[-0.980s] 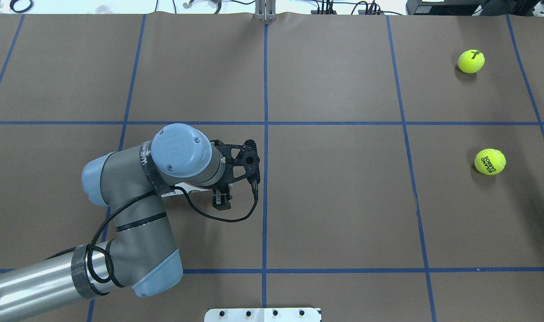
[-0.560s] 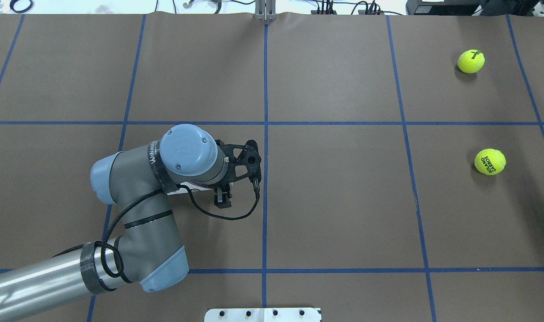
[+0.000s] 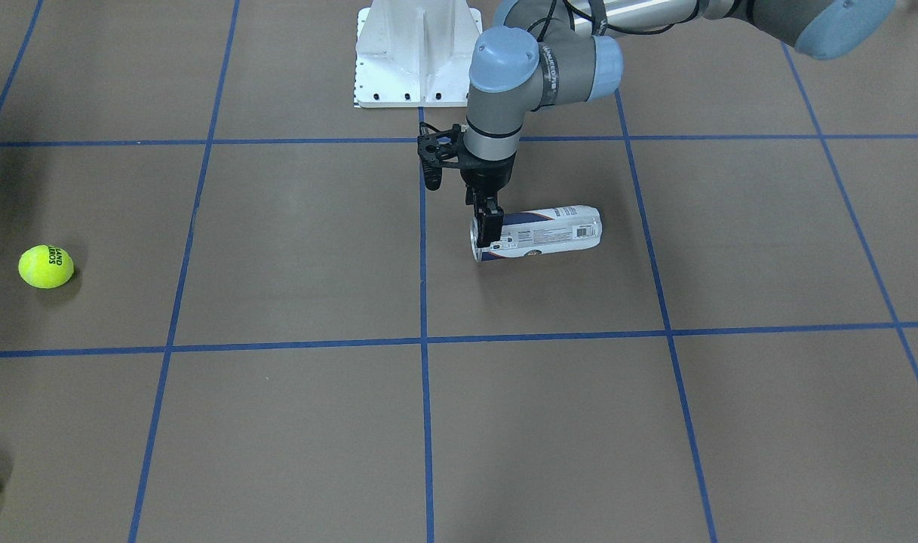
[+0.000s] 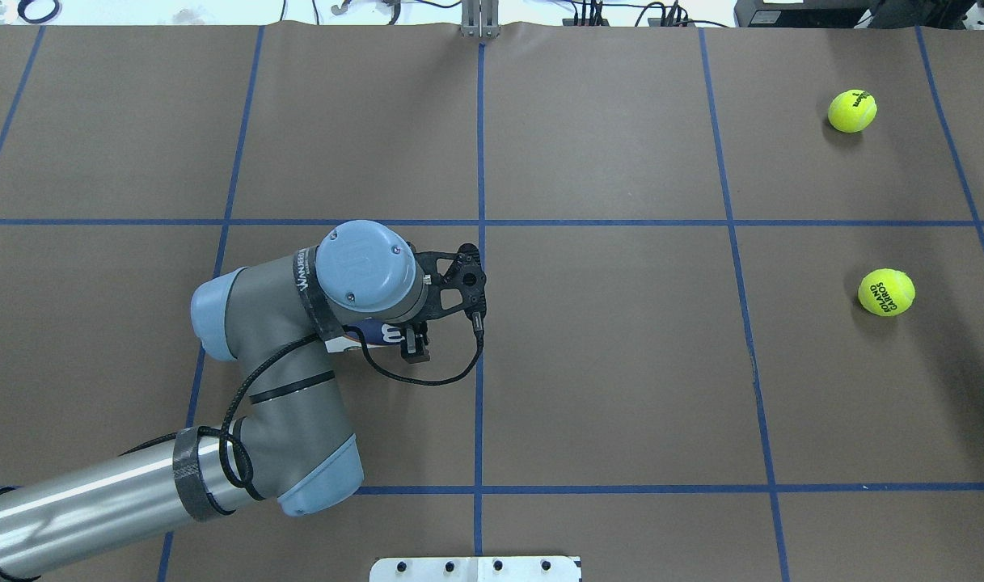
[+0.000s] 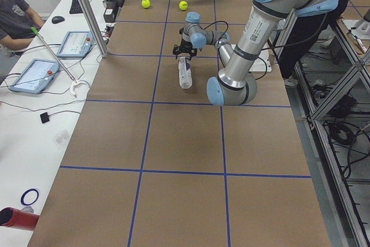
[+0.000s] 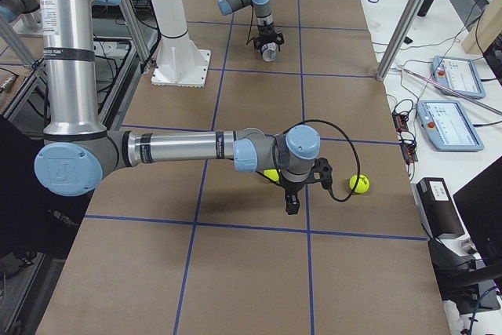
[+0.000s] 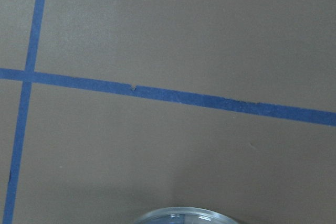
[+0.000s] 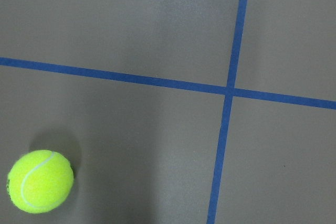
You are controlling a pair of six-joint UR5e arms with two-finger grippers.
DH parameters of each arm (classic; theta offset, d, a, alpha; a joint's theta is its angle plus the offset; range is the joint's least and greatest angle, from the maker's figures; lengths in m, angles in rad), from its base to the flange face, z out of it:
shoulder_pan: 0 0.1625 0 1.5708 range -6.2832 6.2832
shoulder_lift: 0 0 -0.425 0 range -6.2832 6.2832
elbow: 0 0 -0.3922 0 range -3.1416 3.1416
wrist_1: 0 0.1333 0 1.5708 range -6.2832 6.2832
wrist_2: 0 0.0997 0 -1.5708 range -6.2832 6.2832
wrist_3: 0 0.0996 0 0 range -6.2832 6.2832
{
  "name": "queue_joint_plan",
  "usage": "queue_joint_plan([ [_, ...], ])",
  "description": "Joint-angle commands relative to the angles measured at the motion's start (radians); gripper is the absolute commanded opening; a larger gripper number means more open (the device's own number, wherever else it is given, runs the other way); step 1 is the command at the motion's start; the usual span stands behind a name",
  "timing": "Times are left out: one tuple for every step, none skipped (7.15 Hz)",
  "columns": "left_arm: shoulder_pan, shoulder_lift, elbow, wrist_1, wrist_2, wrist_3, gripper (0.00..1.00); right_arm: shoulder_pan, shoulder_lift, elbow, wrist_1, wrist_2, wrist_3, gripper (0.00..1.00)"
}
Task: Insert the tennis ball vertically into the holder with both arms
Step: 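Hold the can with the left gripper and lift it slightly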
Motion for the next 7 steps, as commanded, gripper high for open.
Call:
queue_joint_plan([
  [0.000, 0.000, 0.009, 0.000, 0.010, 0.000, 0.99, 0.000, 0.000, 0.000, 0.000, 0.002, 0.000, 0.99],
  [0.000, 0.000, 0.012, 0.000, 0.011, -0.003, 0.99, 0.000, 0.000, 0.000, -0.002, 0.002, 0.000, 0.99],
  [0.001, 0.000, 0.012, 0.000, 0.010, -0.006, 0.99, 0.000, 0.000, 0.000, 0.000, 0.003, 0.000, 0.99],
  [0.001, 0.001, 0.014, -0.002, 0.010, -0.006, 0.99, -0.001, 0.000, 0.000, 0.000, 0.003, 0.000, 0.99],
  [0.003, 0.000, 0.017, -0.002, 0.011, -0.007, 0.98, -0.002, 0.000, 0.000, 0.000, 0.003, -0.001, 0.99],
  [0.003, 0.001, 0.019, -0.002, 0.011, -0.007, 0.95, 0.000, 0.000, -0.001, -0.002, 0.003, -0.002, 0.99],
  [0.003, 0.001, 0.019, -0.002, 0.013, -0.007, 0.93, -0.001, 0.000, -0.001, 0.000, 0.003, -0.002, 0.99],
])
